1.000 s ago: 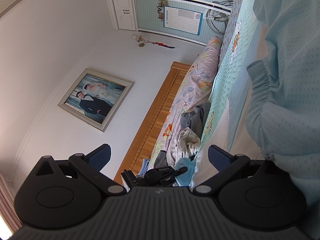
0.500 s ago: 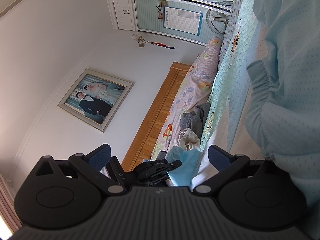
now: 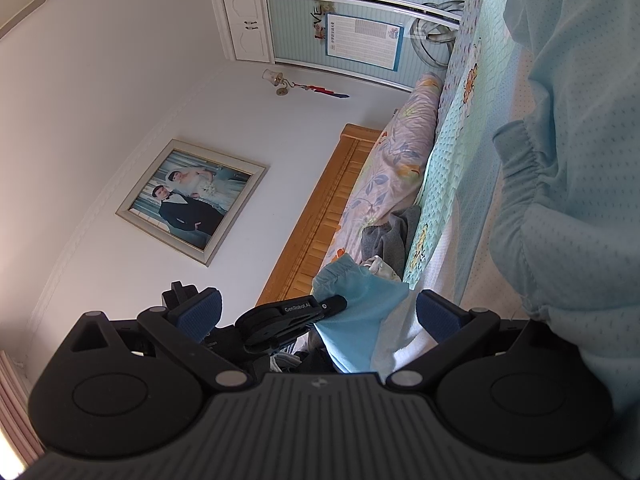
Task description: Fold clothes
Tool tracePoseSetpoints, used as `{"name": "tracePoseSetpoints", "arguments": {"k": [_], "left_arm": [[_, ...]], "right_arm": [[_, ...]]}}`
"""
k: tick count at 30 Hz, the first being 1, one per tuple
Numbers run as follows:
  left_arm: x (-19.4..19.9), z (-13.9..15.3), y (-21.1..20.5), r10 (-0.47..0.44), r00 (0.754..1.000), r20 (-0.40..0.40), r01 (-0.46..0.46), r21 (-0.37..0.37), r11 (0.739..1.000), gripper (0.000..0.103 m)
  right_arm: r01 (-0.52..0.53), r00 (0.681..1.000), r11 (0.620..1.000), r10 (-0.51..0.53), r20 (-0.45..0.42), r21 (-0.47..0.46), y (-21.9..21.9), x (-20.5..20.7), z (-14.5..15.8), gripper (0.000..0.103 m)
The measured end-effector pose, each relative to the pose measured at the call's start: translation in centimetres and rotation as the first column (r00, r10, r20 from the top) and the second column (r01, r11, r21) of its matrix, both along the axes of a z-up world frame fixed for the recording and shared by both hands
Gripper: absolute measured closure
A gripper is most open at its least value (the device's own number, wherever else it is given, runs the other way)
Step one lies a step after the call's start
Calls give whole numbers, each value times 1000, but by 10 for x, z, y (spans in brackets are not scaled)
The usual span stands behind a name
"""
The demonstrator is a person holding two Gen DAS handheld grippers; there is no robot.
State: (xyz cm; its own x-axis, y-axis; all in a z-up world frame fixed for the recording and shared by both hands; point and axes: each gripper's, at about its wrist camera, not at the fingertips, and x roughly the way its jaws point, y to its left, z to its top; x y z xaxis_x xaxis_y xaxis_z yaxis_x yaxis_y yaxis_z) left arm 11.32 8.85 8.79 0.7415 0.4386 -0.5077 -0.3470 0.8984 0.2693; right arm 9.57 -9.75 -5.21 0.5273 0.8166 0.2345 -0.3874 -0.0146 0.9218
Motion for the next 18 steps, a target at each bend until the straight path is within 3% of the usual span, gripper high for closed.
{"name": "tracePoseSetpoints", "arguments": {"k": [8,14,18], "left_arm": [[-7,25,17,-31,1000,2,31,-214,976,99],[-15,85,-8,-91,993,70,107,-279,954,99],[-11,105,-46,-108,986,126,143,-316,938,99]], "right_arm": [[7,1000,1000,-8,-22,-27,-2,-3,14,0],[120,991,984,-127,44,133,-73,-42,94,0],[173,968,985,-167,185,-16,-153,-80,130,0]]}}
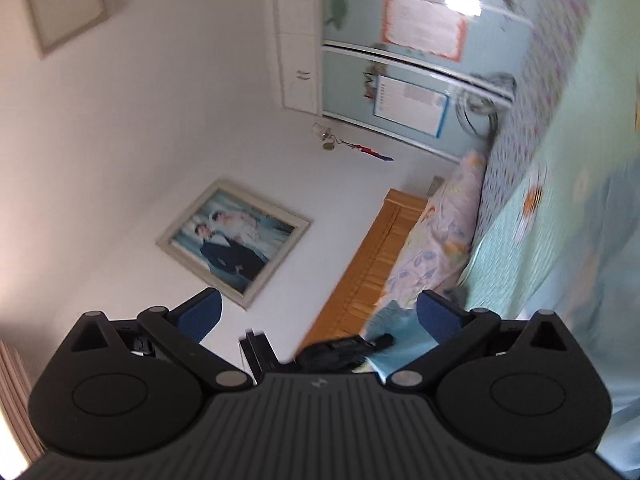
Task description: Fold clothes
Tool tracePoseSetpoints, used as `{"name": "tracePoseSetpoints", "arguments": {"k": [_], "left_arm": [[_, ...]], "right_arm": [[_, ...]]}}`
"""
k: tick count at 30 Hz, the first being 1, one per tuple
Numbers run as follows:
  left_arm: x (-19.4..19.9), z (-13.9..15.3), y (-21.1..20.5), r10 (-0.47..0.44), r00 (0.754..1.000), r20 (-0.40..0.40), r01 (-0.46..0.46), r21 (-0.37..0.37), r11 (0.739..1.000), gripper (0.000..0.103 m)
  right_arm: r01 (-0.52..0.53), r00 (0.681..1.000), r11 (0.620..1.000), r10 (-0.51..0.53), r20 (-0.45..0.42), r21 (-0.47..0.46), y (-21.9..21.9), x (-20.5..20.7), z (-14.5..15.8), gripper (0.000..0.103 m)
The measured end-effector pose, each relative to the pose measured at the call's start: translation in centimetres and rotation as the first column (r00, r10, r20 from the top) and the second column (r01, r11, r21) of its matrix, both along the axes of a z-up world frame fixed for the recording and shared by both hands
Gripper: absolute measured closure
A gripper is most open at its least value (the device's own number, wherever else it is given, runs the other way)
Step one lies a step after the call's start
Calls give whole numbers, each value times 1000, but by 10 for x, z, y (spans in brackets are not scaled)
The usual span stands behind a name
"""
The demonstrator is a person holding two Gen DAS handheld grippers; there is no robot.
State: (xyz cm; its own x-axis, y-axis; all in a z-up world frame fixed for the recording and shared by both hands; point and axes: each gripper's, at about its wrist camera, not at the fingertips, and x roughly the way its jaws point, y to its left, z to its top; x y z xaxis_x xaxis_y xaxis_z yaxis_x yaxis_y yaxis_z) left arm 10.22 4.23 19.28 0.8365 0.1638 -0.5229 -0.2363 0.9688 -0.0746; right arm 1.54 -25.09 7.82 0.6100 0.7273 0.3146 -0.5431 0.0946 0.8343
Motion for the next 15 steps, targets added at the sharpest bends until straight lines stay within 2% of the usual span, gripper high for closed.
{"name": "tracePoseSetpoints", "arguments": {"k": [3,6,7,8,9,10,11,12,13,14,15], "left_arm": [[1,-6,-57,-70,997,34,68,39,997,99],[-5,-38,-133,-219,975,32,218,29,975,93],[-7,-53,-159,-272,962,14,271,33,962,88],[-8,-72,-183,-310,951,-15,310,40,950,70],[-9,-92,-202,-342,938,-64,344,25,939,47],[-11,-111,-216,-376,919,-118,378,-6,926,44],[-12,-130,-231,-411,896,-171,410,-38,911,46],[-17,-142,-238,-429,883,-191,424,-68,903,46],[-27,-145,-235,-421,891,-168,412,-87,907,45],[-38,-145,-230,-402,906,-131,391,-101,915,36],[-50,-143,-224,-381,920,-90,369,-121,921,23]], "right_arm": [[91,994,989,-82,74,-121,-68,-24,-13,0],[178,984,974,-172,51,-138,-124,-37,-52,0],[193,981,973,-189,39,-130,-135,-38,-66,0],[199,980,971,-197,32,-128,-143,-37,-78,0],[206,979,970,-204,25,-127,-150,-36,-91,0],[198,980,972,-198,13,-124,-155,-32,-101,0],[169,985,979,-171,-10,-114,-156,-25,-106,0],[144,989,985,-147,-28,-94,-156,-19,-109,0],[130,991,989,-133,-32,-75,-157,-16,-110,0],[123,992,990,-125,-28,-68,-157,-14,-111,0],[123,992,990,-125,-20,-73,-157,-14,-110,0]]}}
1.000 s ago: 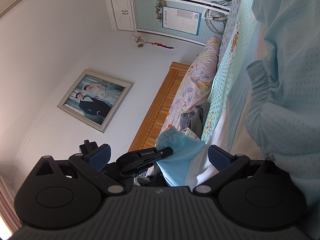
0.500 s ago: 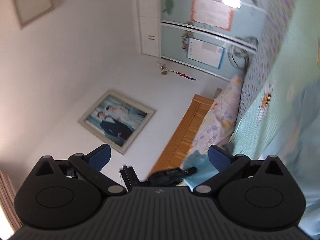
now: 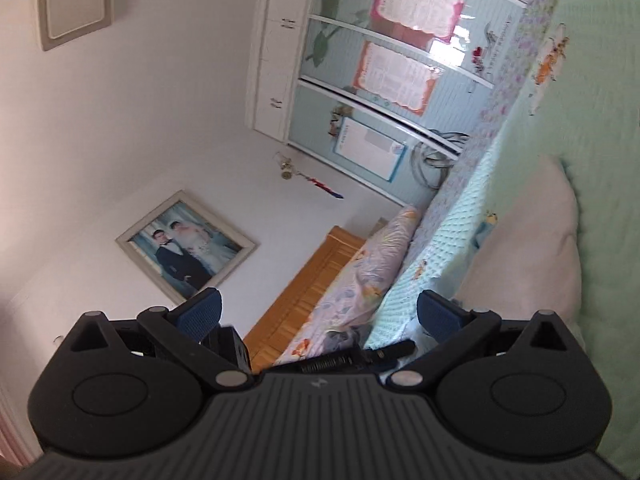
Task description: Fold clothes
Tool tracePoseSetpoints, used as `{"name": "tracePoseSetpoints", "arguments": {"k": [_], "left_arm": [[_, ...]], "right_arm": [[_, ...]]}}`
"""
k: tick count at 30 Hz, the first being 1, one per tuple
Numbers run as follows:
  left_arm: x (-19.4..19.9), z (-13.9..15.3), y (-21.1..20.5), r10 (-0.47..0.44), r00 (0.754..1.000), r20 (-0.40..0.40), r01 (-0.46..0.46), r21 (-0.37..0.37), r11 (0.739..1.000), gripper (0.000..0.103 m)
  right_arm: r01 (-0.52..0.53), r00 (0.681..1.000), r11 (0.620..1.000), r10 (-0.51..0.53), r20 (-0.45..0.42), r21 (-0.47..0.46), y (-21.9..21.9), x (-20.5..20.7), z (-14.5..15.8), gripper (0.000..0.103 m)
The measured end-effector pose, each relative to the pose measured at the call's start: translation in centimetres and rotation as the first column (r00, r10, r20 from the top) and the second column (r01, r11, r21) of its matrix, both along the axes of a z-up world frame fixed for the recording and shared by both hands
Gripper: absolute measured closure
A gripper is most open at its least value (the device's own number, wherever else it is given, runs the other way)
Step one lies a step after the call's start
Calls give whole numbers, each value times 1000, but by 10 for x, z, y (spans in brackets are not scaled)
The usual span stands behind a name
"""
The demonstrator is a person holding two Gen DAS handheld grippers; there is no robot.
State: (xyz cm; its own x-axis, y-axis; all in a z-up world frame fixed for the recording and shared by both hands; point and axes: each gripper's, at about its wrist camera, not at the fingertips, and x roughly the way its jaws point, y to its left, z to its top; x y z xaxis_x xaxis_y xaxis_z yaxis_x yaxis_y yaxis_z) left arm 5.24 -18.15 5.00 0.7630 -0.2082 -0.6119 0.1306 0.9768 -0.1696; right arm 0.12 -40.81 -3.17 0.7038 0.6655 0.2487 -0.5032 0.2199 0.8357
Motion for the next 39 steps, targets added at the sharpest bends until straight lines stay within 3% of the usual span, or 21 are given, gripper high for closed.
{"name": "tracePoseSetpoints", "arguments": {"k": [2,4,6,8,9,12,15,16,17,19,23,25,26,27,29,32,35,39], "left_arm": [[-20,6,11,57,997,52,-55,-42,998,10],[-30,10,15,116,990,81,-116,-8,993,4],[-22,12,8,134,987,92,-143,101,985,4],[-8,9,-9,94,988,121,-121,244,962,4],[-2,6,-19,55,988,145,-101,330,939,4],[8,-5,-45,-140,971,192,9,561,828,5],[13,-17,-56,-306,937,171,115,675,729,5],[16,-19,-55,-332,931,152,145,682,717,5],[19,-20,-53,-351,928,128,178,673,718,5],[26,-20,-47,-379,922,81,253,617,746,5],[43,-24,-37,-381,924,31,308,530,790,13],[48,-23,-32,-386,922,15,330,490,807,25],[51,-23,-30,-389,921,7,341,469,814,36],[53,-23,-28,-395,919,-6,354,455,817,53],[54,-26,-28,-407,913,-26,374,454,809,73],[46,-27,-30,-406,914,-23,371,456,809,80],[47,-20,-23,-347,938,19,314,381,869,82],[55,-1,-4,-181,980,82,157,235,959,82]], "right_arm": [[3,1000,1000,-3,8,-11,0,-1,2,0],[2,1000,1000,-2,-8,4,-2,1,-1,0],[9,999,999,-8,-40,38,-6,3,-8,0],[13,997,997,-7,-70,76,-10,7,-15,0],[13,997,996,-5,-82,94,-11,9,-18,0],[14,992,991,3,-125,134,-14,15,-26,0],[18,988,987,8,-157,162,-13,22,-30,0],[20,986,986,9,-165,168,-13,23,-31,0],[20,985,985,10,-170,173,-12,25,-32,0],[21,984,985,10,-177,170,-11,25,-34,0],[23,983,985,10,-186,170,-10,24,-36,0],[25,982,984,9,-187,179,-11,24,-37,0],[26,982,983,8,-188,180,-11,23,-38,0],[27,982,984,7,-188,177,-10,23,-37,0],[28,982,985,4,-187,169,-9,23,-36,0],[30,982,985,3,-189,171,-10,23,-36,0],[31,982,984,3,-190,174,-9,24,-36,0],[33,981,983,3,-194,182,-11,22,-38,0]]}}
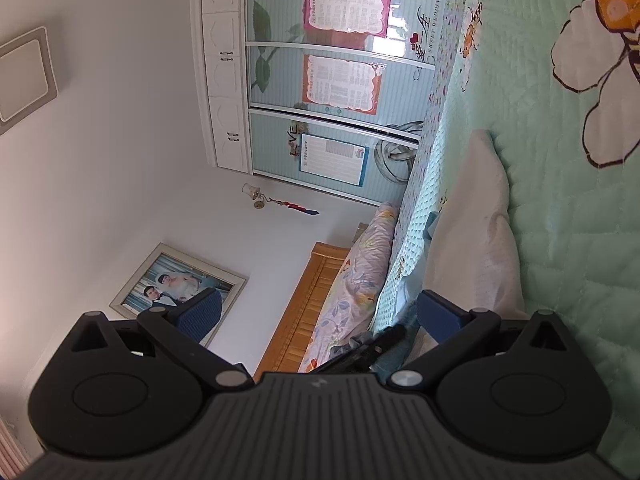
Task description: Fold clothes
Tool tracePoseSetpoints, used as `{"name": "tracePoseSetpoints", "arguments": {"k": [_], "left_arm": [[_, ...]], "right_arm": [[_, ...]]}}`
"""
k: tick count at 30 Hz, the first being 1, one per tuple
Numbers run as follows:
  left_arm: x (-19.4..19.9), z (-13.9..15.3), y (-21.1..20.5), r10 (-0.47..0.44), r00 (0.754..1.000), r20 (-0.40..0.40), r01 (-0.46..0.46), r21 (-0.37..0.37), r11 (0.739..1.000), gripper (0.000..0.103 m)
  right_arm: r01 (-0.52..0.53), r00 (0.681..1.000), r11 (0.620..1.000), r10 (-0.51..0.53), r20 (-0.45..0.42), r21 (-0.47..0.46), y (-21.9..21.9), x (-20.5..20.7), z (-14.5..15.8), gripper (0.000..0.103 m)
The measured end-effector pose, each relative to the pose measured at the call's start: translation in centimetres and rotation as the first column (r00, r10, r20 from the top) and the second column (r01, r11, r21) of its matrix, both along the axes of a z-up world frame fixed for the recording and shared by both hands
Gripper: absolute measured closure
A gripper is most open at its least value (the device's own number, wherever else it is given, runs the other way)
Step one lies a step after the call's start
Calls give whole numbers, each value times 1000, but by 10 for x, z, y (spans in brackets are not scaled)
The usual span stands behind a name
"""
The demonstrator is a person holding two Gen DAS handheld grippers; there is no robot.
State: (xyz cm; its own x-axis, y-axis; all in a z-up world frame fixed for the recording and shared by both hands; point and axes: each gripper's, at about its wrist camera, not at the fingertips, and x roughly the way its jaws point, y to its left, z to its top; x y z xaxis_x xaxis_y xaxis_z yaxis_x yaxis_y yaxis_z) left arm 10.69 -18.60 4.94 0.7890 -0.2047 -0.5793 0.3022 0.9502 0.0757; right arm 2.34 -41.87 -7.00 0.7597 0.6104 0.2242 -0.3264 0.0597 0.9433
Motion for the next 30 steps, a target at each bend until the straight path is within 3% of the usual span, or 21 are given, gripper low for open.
{"name": "tracePoseSetpoints", "arguments": {"k": [2,4,8,10,11,13,15,17,20,23,27,30], "left_arm": [[3,14,7,88,996,8,-87,-90,992,82],[-1,29,-2,132,990,45,-125,-130,984,82],[-17,33,-54,38,997,71,-29,-116,993,80],[-19,12,-77,15,1000,9,-15,-53,998,68],[-17,-4,-84,11,999,-46,-13,-43,999,56],[-18,-30,-87,-30,988,-153,17,-87,996,48],[-33,-36,-85,-49,991,-124,37,-97,995,24],[-46,-31,-71,-27,997,-77,17,-128,992,13],[-64,-17,-42,37,999,-8,-37,-193,980,11],[-78,3,5,202,977,63,-181,-244,953,8],[-85,15,65,412,911,30,-386,-293,875,6],[-72,3,91,429,902,-39,-423,-267,866,2]], "right_arm": [[1,1000,1000,-1,-3,10,-1,-1,-1,0],[3,1000,1000,-3,-5,20,-2,-1,-3,0],[6,1000,999,-6,-8,38,-3,-2,-5,0],[7,1000,999,-7,-7,44,-4,-3,-6,0],[7,1000,999,-7,-5,45,-4,-4,-6,0],[7,1000,999,-7,-2,46,-4,-5,-6,0],[8,1000,999,-8,-1,48,-4,-5,-7,0],[10,1000,999,-10,-1,48,-4,-5,-7,0],[10,1000,999,-10,1,44,-4,-5,-6,0],[10,1000,999,-11,2,48,-6,-6,-7,0],[11,1000,998,-11,0,59,-6,-5,-8,0],[19,1000,995,-19,-1,96,-9,-5,-11,0]]}}
